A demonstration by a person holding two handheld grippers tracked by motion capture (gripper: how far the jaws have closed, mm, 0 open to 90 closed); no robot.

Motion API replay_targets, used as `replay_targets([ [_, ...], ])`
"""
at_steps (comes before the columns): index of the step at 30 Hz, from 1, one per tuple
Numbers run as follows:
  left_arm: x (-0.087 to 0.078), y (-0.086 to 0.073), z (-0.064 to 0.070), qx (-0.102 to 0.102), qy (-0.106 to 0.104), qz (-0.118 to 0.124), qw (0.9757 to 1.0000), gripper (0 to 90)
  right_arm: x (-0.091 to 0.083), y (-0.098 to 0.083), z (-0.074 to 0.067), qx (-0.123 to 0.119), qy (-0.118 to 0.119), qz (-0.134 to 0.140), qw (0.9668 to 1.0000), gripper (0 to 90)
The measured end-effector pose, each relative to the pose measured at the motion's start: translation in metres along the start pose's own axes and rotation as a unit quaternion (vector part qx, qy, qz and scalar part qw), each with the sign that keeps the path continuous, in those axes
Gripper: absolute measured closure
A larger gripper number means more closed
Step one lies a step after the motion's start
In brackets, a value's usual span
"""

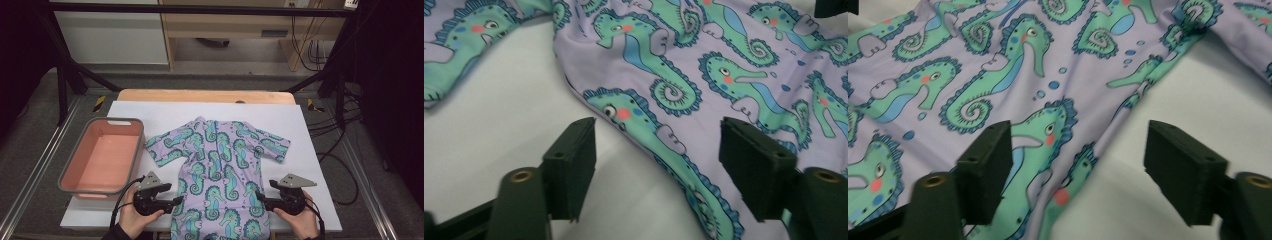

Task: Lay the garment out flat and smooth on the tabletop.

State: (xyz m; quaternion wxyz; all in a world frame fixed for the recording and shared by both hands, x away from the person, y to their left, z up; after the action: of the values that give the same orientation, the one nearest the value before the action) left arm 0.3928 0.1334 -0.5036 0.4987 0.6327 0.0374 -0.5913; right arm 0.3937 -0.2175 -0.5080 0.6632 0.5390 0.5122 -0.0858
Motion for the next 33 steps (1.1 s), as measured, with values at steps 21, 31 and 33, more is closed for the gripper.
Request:
replay_targets([
  [21,0.005,0.046,-0.021,0.011,0.003,0.009,0.9999,9.5,0.004,0.009,0.015,0.013,0.002,0.019,0.9997,12.3],
  [31,0.014,0.068,-0.035,0.001,0.005,0.002,1.0000,6.1,0.004,0.008,0.014,0.012,0.000,0.018,0.9998,11.2],
  [33,0.016,0.073,-0.037,-0.002,0.007,0.001,1.0000,5.9,0.004,0.008,0.014,0.012,0.000,0.018,0.9998,11.2],
])
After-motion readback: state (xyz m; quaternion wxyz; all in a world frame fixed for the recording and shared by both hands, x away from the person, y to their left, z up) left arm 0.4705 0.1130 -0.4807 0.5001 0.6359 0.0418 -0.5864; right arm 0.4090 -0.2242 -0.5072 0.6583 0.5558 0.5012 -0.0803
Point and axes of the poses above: each handheld gripper's, and its own axes: x roughly forward along the jaws, y roughly out of its top, z roughly to its right, the point moved 6 cm from there along x, roughly forward along the jaws, and after that the axes turned 14 degrees about -z, right-handed, at the moved point
